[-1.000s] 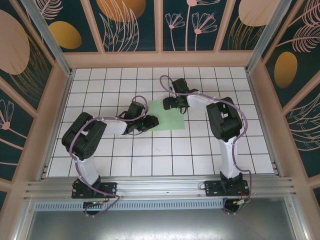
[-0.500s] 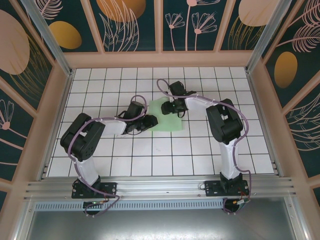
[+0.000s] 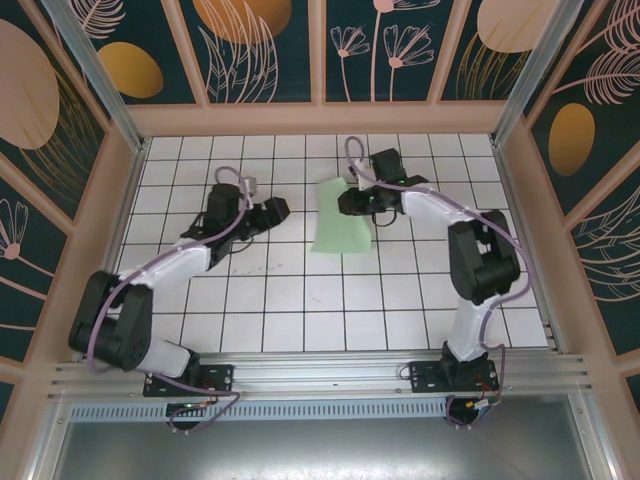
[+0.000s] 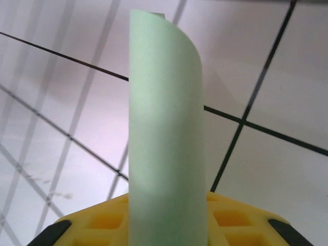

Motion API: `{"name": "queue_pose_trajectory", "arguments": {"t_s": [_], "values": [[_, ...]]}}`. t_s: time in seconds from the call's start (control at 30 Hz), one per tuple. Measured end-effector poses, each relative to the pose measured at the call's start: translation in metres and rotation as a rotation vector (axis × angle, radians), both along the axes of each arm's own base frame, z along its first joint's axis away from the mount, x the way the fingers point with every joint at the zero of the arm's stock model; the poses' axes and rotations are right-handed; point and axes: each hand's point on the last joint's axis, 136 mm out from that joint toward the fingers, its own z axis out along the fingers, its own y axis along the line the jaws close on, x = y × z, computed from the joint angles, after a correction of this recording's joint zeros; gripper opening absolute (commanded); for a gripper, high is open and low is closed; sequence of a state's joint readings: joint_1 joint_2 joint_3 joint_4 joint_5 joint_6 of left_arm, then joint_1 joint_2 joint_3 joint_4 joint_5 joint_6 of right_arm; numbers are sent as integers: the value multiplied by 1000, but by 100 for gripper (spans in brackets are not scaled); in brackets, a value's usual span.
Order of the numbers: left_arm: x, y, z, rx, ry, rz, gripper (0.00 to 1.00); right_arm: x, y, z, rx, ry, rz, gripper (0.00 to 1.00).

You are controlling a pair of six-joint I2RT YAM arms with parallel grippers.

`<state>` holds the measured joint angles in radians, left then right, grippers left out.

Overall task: Fold a paper plane with a square sheet of paper (fold left side to right side)
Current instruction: Pick up the square sheet of paper from the center of the table, then place a square sheet of paper at the center of the table.

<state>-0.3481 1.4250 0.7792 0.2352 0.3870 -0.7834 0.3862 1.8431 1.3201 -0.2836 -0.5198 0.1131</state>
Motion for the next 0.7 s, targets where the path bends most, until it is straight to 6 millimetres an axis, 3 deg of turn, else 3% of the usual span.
{"name": "queue_pose_trajectory", "arguments": {"t_s": [0.07,0.17,0.4,0.57,0.7], "values": [[-1,7,21,-18,-66,2,79,-3,-6,32,72,-52,30,28],[-7,1,56,-54,-194,-57,82,-15,-11,82,165,-146,97,29],[-24,-21,116,-112,-453,-248,86,-76,-4,190,353,-369,322,29],[-33,-35,158,-141,-618,-381,88,-115,1,232,447,-444,464,28],[-40,-45,184,-179,-723,-479,88,-135,8,246,493,-457,551,29]]}}
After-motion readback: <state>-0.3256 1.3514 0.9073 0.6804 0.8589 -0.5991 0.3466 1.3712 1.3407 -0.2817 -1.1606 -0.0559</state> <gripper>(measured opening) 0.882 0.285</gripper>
